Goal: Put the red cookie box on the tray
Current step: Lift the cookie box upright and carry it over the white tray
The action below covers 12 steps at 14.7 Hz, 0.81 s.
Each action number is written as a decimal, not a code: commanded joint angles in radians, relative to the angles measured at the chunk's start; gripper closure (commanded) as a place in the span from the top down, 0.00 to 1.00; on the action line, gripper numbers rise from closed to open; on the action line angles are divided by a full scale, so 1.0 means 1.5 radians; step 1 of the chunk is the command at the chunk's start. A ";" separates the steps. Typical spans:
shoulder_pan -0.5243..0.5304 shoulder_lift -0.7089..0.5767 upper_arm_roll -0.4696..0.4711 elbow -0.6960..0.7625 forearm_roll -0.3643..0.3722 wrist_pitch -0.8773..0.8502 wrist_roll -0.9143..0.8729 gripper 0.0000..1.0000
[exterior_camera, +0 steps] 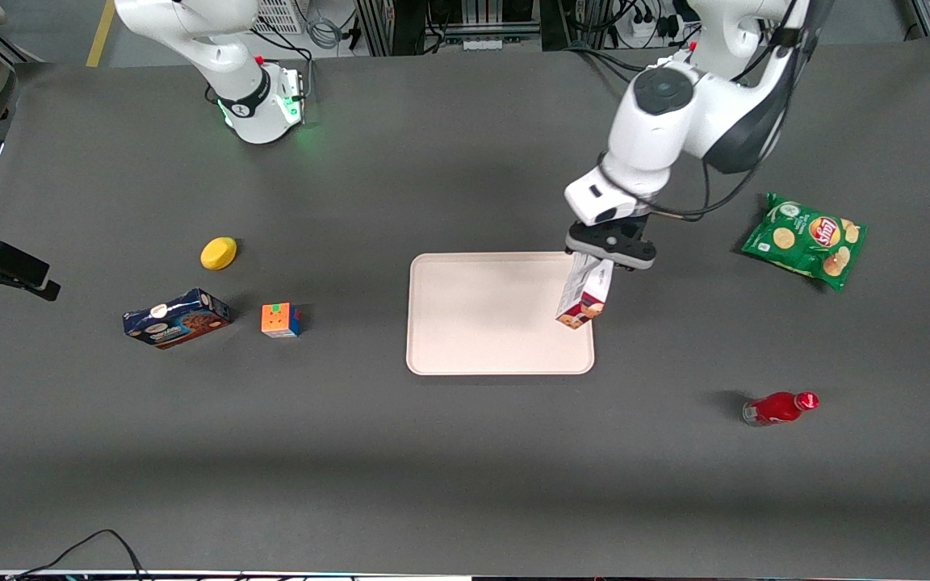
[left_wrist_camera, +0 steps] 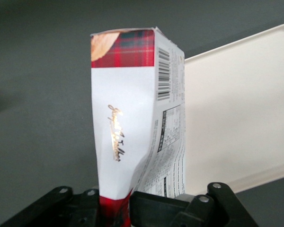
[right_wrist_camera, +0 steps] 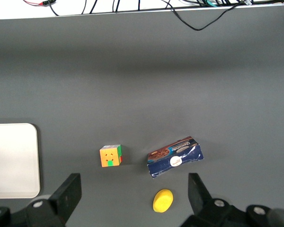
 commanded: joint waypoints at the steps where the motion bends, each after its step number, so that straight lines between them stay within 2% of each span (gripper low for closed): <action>1: -0.025 0.083 0.006 0.042 0.069 0.031 -0.145 0.00; 6: -0.039 0.154 0.014 0.071 0.182 0.027 -0.253 0.00; 12: -0.067 0.212 0.059 0.112 0.224 -0.006 -0.331 0.00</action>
